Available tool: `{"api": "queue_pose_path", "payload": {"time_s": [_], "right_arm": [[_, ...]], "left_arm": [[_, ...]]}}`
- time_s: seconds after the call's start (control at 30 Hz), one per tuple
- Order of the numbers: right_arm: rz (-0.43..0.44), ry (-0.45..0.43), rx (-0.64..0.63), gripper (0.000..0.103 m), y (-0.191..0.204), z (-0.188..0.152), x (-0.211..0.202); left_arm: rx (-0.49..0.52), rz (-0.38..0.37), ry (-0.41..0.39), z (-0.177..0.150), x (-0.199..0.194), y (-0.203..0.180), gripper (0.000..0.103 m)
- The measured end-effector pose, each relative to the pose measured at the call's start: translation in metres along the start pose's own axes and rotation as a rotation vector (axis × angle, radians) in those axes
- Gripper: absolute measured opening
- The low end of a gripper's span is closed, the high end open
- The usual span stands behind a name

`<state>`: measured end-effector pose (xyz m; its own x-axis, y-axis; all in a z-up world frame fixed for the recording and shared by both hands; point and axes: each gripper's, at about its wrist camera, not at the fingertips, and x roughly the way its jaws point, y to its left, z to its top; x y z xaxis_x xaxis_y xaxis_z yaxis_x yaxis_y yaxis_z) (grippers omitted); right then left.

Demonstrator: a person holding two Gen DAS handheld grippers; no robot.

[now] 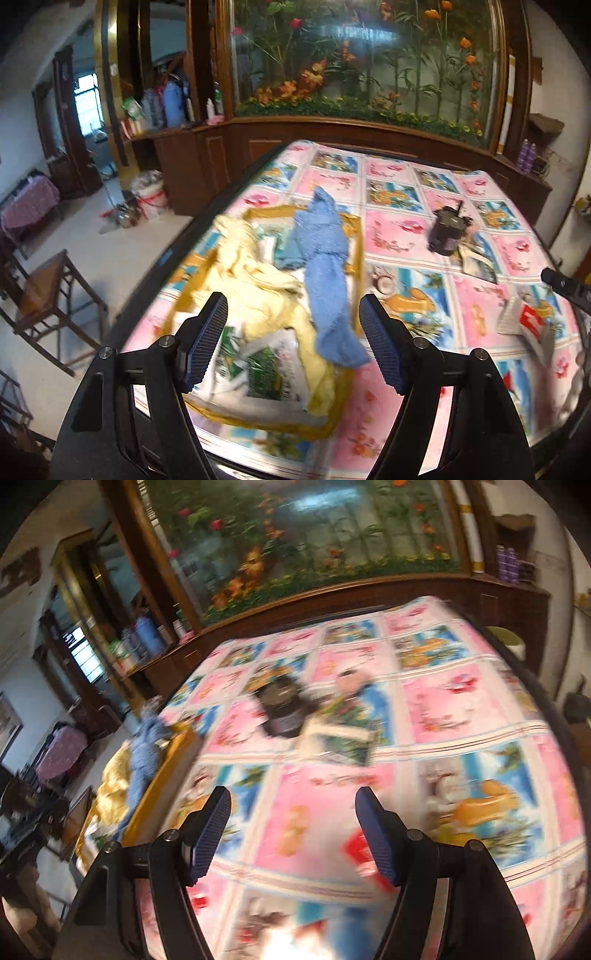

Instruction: Organize soft objects

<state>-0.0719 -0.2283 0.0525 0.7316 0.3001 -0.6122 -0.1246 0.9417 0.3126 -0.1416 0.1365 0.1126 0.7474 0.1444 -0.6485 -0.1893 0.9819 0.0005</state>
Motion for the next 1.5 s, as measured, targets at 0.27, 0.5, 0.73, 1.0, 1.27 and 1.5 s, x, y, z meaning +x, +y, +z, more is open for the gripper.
{"api": "queue_pose_path", "payload": {"time_s": [0.27,0.5,0.73,1.0,1.27,1.5], "right_arm": [[-0.106,0.086,0.136,0.070,-0.077,0.030,0.009],[-0.043,0.238,0.060,0.070,-0.058,0.001,0.036],[0.161,0.389,0.041,0.070,-0.002,-0.029,0.067],[0.093,0.296,-0.031,0.070,0.016,0.014,0.084],[-0.120,0.325,-0.053,0.070,0.010,0.068,0.163],[-0.176,0.391,-0.128,0.063,0.017,0.053,0.168]], "left_arm": [[-0.001,-0.125,0.063,-0.011,0.011,-0.018,0.075],[-0.006,-0.182,0.085,-0.013,0.015,-0.020,0.075],[-0.004,-0.220,0.114,-0.015,0.022,-0.025,0.075],[-0.006,-0.256,0.132,-0.019,0.025,-0.022,0.075],[-0.001,-0.267,0.156,-0.023,0.026,-0.024,0.075],[0.015,-0.292,0.177,-0.028,0.028,-0.029,0.075]]}}
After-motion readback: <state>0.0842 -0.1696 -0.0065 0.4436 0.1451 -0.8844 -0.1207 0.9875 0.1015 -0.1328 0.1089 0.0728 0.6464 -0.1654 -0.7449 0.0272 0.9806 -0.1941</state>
